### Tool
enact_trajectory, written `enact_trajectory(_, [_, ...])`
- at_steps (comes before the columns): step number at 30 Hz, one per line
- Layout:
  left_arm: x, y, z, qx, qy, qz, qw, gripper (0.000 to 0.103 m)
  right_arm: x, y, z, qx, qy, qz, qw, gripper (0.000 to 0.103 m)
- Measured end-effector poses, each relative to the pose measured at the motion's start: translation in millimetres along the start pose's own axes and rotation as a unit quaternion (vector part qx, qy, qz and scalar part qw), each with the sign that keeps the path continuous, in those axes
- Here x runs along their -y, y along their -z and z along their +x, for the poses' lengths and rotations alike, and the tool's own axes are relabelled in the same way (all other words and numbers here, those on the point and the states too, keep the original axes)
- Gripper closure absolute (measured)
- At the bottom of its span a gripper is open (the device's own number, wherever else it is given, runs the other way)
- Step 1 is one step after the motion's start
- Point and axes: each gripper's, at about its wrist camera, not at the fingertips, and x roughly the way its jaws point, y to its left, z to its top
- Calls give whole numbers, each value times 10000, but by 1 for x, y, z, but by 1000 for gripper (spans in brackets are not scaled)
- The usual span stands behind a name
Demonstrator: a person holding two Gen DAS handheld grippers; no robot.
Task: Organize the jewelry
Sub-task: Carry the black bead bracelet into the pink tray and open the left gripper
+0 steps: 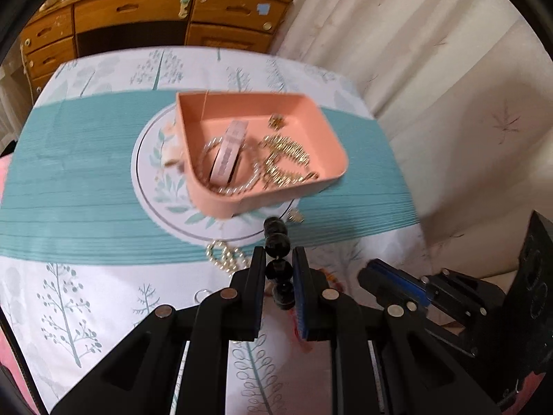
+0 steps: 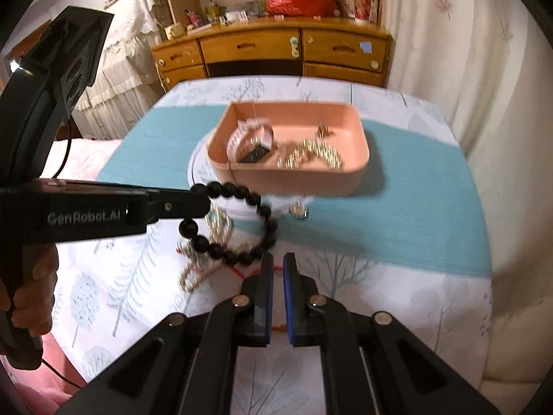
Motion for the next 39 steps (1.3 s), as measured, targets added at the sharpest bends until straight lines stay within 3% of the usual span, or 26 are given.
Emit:
enact_trajectory(4, [12, -13, -23, 243, 138, 86, 9996, 90, 1, -13, -5, 121, 23, -92, 9999, 98])
enact_trajectory(14, [39, -59, -73, 1041, 337, 514, 9927, 90, 16, -12, 8, -148, -83, 70, 9998, 98])
enact_trajectory(21, [52, -89, -57, 1377, 164, 794, 9872, 90, 23, -8, 13, -185, -134, 177, 9996, 98])
enact_trajectory(24, [53, -98, -37, 1221, 11, 800, 9893, 86, 25, -6, 14, -192, -153, 218, 9995, 98])
enact_trajectory(26, [51, -102, -21, 956, -246, 687, 9927, 58, 28, -4, 17, -264, -189, 253, 9992, 98])
enact_trajectory(28, [44, -100, -13, 843, -228, 517, 9948, 52, 29, 0, 22, -393, -249, 277, 9985, 98])
enact_trajectory(35, [26, -85, -7, 536, -327, 405, 9972, 52, 33, 12, 30, -678, -364, 351, 9964, 96])
enact_trajectory(39, [13, -71, -4, 369, -357, 292, 9983, 52, 32, 18, 36, -820, -380, 321, 9954, 81])
